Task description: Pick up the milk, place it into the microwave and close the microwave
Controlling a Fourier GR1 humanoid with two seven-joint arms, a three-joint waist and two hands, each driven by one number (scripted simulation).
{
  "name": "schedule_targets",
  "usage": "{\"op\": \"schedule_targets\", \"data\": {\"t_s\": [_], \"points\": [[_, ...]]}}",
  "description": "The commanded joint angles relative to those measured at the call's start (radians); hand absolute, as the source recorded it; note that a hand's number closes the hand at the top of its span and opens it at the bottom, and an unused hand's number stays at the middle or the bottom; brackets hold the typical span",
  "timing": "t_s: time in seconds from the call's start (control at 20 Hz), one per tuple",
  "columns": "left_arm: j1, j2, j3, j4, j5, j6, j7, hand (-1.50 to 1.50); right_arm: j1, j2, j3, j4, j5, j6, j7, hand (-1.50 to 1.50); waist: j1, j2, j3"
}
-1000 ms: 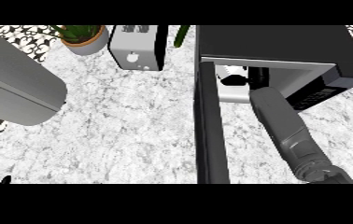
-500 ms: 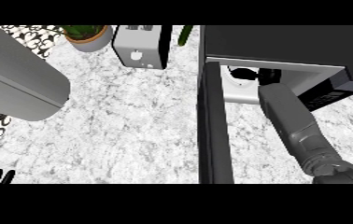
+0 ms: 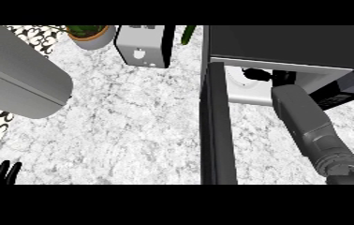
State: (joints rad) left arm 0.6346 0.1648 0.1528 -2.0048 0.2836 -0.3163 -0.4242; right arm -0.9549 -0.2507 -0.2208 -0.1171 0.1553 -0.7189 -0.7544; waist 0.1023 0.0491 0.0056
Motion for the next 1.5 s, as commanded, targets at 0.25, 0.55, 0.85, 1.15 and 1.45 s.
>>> {"op": "schedule_targets", "data": {"t_s": [0.25,0.55,0.85,1.15,1.45], "points": [[-0.038,-0.002,-0.015,0.038,-0.009,-0.003,0.016,-1.50,-0.003,0.009,0.033,0.041,0.049,-0.062,0.011,1.50,0.027,0.006,0.000],[-0.057,0.011,0.010,0.064,-0.008,-0.006,0.010,-1.50,-0.014,0.006,0.053,0.045,0.074,-0.089,0.024,-1.50,0.036,0.008,0.001],[-0.087,0.010,0.007,0.088,-0.017,-0.005,0.005,-1.50,-0.020,0.026,0.050,0.023,0.078,-0.116,0.008,-1.50,0.036,0.010,0.001],[-0.135,0.013,0.004,0.114,-0.033,0.005,0.017,-1.50,-0.043,0.041,0.063,0.044,0.095,-0.077,0.039,-1.50,0.019,0.007,-0.001],[-0.116,0.023,0.015,0.109,-0.018,-0.016,0.017,-1.50,-0.043,0.066,0.062,0.037,0.098,-0.078,0.030,-1.50,0.018,-0.002,0.000]]}}
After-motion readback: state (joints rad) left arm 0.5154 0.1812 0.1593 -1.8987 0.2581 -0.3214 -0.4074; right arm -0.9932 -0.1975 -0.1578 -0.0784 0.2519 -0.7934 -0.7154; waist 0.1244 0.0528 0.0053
